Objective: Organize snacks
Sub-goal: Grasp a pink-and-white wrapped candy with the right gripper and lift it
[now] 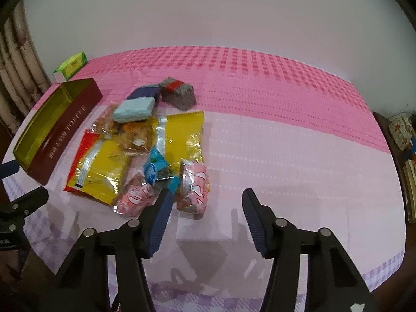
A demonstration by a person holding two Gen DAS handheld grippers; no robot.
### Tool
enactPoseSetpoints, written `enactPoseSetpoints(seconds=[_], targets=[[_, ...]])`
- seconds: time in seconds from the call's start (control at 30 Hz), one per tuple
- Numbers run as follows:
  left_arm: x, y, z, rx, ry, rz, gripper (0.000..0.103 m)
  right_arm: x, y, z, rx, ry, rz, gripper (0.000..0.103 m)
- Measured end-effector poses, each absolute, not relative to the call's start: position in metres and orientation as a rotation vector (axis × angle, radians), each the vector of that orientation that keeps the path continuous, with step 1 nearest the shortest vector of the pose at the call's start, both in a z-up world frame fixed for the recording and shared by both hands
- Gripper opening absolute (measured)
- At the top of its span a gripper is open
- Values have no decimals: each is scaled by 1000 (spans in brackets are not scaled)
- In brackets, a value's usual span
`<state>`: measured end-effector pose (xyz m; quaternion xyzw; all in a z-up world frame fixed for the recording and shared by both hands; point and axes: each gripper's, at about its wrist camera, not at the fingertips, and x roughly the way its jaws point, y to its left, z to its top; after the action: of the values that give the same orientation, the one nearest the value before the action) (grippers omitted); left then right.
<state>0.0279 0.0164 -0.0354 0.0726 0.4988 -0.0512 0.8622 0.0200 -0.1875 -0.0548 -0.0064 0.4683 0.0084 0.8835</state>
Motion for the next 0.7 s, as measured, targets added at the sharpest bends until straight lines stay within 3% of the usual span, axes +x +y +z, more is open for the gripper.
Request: enactPoseSetpoints(seconds=[0.27,0.53,0.7], targets=[[29,7,-40,183,1042,-146,103,30,-185,-66,-16,1017,46,44],[28,-5,-42,214,1032,-187,102,41,-181,-77,-20,1055,79,24],[29,-12,-43,229,1033,-209,102,44,-182,-83,1,1066,90,22]])
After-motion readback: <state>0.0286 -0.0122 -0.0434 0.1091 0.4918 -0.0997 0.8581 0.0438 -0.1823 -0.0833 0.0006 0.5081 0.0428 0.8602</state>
